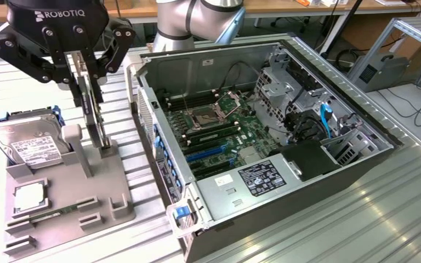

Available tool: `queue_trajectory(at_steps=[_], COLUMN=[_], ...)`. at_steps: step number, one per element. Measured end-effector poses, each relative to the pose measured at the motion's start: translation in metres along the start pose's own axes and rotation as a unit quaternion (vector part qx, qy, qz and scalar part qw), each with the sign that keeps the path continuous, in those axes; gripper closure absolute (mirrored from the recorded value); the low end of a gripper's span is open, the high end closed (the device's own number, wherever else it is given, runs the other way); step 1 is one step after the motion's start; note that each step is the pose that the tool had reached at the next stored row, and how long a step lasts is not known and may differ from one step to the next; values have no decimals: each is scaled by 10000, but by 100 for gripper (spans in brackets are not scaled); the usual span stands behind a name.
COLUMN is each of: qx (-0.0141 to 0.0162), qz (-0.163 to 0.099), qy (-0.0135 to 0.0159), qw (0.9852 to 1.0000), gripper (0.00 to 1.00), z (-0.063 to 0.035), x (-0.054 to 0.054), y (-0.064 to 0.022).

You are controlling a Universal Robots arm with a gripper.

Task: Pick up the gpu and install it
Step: 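Pick up the gpu and move the gpu toward the slot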

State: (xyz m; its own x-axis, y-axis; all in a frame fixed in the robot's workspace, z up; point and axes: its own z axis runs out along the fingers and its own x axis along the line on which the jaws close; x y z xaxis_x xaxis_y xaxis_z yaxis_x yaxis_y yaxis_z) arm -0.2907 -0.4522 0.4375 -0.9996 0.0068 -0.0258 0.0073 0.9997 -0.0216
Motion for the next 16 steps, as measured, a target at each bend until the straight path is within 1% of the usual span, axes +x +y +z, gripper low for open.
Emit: queue_trajectory(at_steps=[1,5,8,10,16], qx=[20,21,21,21,21], qz=[-1,0,0,0,-1], qy=[-1,1,0,0,0], qw=[10000,10000,10000,10000,10000], gripper=[73,73,73,73,73], z=[-32,-33,-32,-31,-27], x=[-1,-8,-38,-69,-223], y=[4,5,5,5,6])
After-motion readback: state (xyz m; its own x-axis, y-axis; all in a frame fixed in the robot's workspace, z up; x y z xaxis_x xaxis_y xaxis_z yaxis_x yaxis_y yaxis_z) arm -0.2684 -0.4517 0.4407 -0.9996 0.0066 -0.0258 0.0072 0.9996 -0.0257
